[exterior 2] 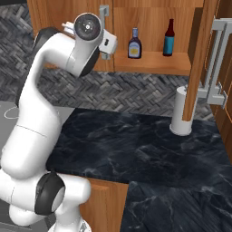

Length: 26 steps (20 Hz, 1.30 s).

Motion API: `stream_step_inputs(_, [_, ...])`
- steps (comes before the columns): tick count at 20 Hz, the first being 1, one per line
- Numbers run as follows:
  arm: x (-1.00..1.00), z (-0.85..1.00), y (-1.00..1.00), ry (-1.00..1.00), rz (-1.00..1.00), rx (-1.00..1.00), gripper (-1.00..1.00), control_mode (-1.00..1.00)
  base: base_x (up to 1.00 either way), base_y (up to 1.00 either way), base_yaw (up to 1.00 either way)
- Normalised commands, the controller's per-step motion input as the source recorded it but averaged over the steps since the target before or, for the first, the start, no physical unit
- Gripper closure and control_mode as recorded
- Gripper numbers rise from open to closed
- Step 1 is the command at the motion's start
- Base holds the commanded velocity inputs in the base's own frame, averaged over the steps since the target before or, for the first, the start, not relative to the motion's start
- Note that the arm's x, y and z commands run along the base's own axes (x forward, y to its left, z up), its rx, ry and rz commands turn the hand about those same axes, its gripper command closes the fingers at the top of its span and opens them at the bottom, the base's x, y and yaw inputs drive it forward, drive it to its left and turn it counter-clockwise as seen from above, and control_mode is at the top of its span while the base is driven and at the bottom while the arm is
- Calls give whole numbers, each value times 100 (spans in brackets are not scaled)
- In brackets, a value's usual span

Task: The dining table condiment station is running low on condiment bottle. Refill the condiment station by opening the cabinet and taking the condiment bottle from the cabinet and placing it on the dining table.

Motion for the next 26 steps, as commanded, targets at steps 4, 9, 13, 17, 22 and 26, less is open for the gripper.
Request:
stream_step_inputs(4, [57,-13,0,0,0,0,-100,-100,0,0,0])
stream_step_inputs(9, [58,-11,-2,0,0,0,-100,-100,0,0,0])
stream_step_inputs(13, [59,-7,-4,0,0,0,-100,-100,0,0,0])
stream_step_inputs(17, [61,-6,-4,0,0,0,-100,-100,0,0,0])
stream_step_inputs(22, [62,-3,-7,0,0,0,-100,-100,0,0,0])
stream_step_inputs(26, [60,0,-10,0,0,0,-100,-100,0,0,0])
